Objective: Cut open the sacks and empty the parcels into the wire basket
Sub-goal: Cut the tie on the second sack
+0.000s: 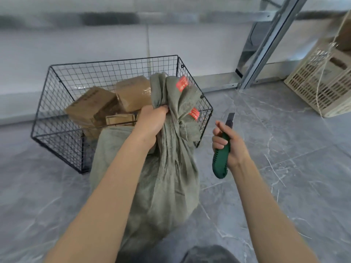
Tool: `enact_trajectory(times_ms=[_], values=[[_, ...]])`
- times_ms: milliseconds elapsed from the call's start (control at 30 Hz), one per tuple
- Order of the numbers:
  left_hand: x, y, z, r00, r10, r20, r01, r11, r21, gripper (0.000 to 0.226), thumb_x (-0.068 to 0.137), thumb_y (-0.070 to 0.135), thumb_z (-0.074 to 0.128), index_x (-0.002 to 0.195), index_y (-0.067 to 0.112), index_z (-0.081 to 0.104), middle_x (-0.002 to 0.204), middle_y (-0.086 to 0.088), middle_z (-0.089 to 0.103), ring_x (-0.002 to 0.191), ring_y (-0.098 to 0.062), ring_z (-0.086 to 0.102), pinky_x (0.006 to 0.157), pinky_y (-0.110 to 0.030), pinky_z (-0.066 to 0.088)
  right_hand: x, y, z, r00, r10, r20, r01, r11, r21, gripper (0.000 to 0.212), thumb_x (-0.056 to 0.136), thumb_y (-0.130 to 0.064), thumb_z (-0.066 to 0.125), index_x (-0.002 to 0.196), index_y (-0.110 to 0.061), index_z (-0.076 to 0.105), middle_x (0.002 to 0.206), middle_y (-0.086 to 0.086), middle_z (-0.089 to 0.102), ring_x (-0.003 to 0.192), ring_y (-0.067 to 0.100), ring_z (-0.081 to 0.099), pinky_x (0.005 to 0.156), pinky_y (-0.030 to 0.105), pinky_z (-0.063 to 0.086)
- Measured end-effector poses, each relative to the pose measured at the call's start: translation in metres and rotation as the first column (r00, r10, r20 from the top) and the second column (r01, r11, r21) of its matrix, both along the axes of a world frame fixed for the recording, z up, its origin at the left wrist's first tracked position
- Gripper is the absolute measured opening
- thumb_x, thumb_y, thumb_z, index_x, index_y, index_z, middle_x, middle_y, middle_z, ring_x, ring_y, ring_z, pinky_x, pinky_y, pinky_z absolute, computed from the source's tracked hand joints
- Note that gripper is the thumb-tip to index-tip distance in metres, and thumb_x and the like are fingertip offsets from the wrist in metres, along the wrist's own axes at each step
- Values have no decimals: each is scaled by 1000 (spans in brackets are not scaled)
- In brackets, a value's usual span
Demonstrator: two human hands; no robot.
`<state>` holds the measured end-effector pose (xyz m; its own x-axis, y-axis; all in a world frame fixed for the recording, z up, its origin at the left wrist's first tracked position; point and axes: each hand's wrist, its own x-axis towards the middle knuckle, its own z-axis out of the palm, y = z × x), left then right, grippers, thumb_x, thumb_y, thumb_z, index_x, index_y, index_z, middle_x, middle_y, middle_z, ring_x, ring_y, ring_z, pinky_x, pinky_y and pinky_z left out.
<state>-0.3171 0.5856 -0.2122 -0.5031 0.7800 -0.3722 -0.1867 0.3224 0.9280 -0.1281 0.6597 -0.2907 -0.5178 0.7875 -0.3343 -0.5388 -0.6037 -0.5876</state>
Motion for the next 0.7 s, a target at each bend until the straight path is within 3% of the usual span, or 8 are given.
enact_trajectory(times_ms=[167, 267, 333, 400, 533, 700], values=[[-27, -20, 23, 997, 37, 64, -43, 996, 81, 13, 91, 14, 56, 89, 18, 68, 95, -10, 72, 90, -26, 69, 86, -44, 55, -57, -26, 45, 975, 163, 154, -189, 966, 176, 6, 91, -10, 50, 89, -10, 55, 59, -2, 57, 35, 5, 38, 33, 15, 32], [-38, -27, 36, 997, 26, 79, -37, 989, 141, 16, 92, 11, 56, 85, 19, 67, 84, -5, 73, 81, -22, 70, 75, -36, 58, -79, -34, 62, 959, 217, 182, -258, 934, 246, 8, 94, -7, 50, 86, -9, 49, 54, 0, 46, 38, 7, 38, 34, 19, 35], [-47, -33, 45, 994, 15, 109, -31, 987, 155, 15, 93, 12, 55, 85, 16, 67, 70, 0, 73, 67, -15, 70, 61, -26, 57, -88, -41, 74, 947, 265, 180, -309, 905, 293, 8, 90, -11, 56, 87, -8, 49, 56, 2, 46, 40, 8, 38, 35, 19, 35], [-56, -37, 51, 989, -13, 149, -13, 985, 175, 15, 94, 12, 54, 86, 12, 67, 68, 0, 72, 64, -14, 69, 56, -24, 56, -92, -49, 90, 931, 302, 207, -358, 867, 346, 14, 84, -14, 63, 87, -7, 50, 57, 2, 47, 40, 8, 39, 35, 19, 35], [-70, -44, 63, 976, -95, 198, 53, 977, 206, 16, 94, 12, 53, 87, 8, 66, 70, -4, 72, 63, -16, 70, 57, -28, 59, -100, -57, 117, 903, 255, 346, -399, 796, 455, 17, 83, -1, 63, 75, -6, 49, 50, 3, 44, 37, 10, 37, 36, 20, 33], [-78, -53, 72, 960, -217, 179, 174, 958, 230, 19, 94, 15, 52, 83, 8, 66, 74, -5, 72, 69, -17, 70, 65, -30, 59, -101, -59, 134, 899, 323, 294, -430, 776, 462, 16, 73, -5, 59, 58, -9, 57, 42, 1, 41, 33, 8, 35, 35, 17, 31]])
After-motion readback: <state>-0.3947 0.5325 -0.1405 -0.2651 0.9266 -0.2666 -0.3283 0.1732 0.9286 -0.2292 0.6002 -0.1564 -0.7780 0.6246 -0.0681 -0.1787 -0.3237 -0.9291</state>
